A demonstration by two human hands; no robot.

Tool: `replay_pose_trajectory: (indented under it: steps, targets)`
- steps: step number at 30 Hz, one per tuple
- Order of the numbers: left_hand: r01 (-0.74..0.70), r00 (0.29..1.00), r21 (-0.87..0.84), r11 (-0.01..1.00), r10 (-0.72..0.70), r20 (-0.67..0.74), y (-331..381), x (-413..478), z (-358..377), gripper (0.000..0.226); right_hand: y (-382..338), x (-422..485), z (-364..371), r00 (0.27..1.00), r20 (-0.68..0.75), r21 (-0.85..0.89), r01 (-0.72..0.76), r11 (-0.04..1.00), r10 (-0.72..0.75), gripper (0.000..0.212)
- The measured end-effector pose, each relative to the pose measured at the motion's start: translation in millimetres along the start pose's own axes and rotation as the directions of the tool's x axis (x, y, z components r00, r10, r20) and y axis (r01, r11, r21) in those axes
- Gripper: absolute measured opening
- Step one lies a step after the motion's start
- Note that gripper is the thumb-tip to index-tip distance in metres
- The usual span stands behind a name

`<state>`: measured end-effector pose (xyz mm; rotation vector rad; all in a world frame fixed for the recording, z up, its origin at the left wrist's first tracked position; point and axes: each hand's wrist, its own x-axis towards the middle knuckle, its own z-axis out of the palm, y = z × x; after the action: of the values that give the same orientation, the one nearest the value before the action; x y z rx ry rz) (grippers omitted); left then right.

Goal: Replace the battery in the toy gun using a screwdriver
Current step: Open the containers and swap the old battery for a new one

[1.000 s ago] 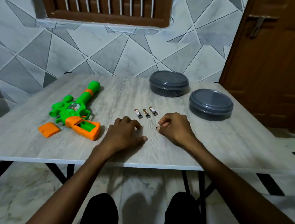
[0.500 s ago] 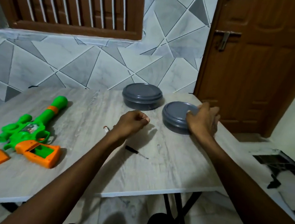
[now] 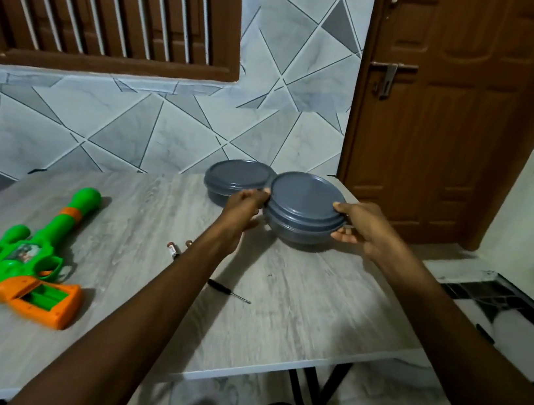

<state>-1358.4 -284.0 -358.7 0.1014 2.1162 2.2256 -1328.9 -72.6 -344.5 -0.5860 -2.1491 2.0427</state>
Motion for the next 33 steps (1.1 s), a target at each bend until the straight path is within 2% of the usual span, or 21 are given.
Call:
replay_pose_trajectory:
  steps: [3,5,7,9,11,14,17,20,25,30,33]
  targets:
    - [0.087,0.994,-0.108,0.990,-0.080,0.067,14.4,-19.3,-23.6,0.045,-8.5,-25.2,1.0,0.973,0.188,-0.067,0.151,0.986,-0.136,0.013]
    - [0.164,0.974,-0.090,0.982,-0.147,0.171,22.8,-32.4,-45.3,0.056,-9.9,-42.4,5.2,0.919,0.339,-0.131,0.258,0.957,-0.201,0.018]
    - [0.194,0.957,-0.042,0.980,-0.179,0.229,25.9,-48.2,-63.4,0.060,-7.9,-58.1,14.9,0.869,0.431,-0.188,0.348,0.919,-0.241,0.021]
    - [0.169,0.965,-0.038,0.985,-0.157,0.208,27.2,-68.5,-74.0,0.045,-5.4,-68.2,28.0,0.858,0.416,-0.231,0.419,0.878,-0.300,0.019]
    - [0.064,0.987,-0.088,0.994,-0.050,0.151,22.5,-83.6,-87.1,0.038,-5.0,-77.1,45.5,0.843,0.388,-0.289,0.495,0.819,-0.373,0.020]
    - [-0.066,0.995,-0.120,0.991,0.075,0.072,17.6,-103.1,-106.1,0.036,-10.4,-93.5,73.2,0.806,0.444,-0.359,0.560,0.747,-0.390,0.039]
    - [-0.116,0.993,-0.159,0.980,0.118,0.004,17.0,-118.8,-121.9,0.032,-19.8,-109.6,96.4,0.780,0.477,-0.359,0.593,0.721,-0.405,0.055]
    - [-0.160,0.986,-0.175,0.971,0.149,-0.078,14.4,-126.6,-138.2,0.031,-27.4,-120.7,116.3,0.798,0.479,-0.391,0.567,0.725,-0.365,0.066]
    - [-0.282,0.949,-0.122,0.952,0.257,-0.182,7.6,-134.6,-150.5,0.032,-33.7,-136.4,139.8,0.850,0.399,-0.593,0.525,0.610,-0.343,0.087]
    - [-0.314,0.924,-0.146,0.938,0.266,-0.274,2.0,-141.1,-155.4,0.028,-33.6,-144.5,154.5,0.865,0.395,-0.639,0.501,0.584,-0.310,0.080]
    - [-0.308,0.926,-0.184,0.933,0.249,-0.285,2.1,-143.4,-158.2,0.029,-34.3,-148.6,157.7,0.870,0.383,-0.590,0.489,0.642,-0.310,0.081]
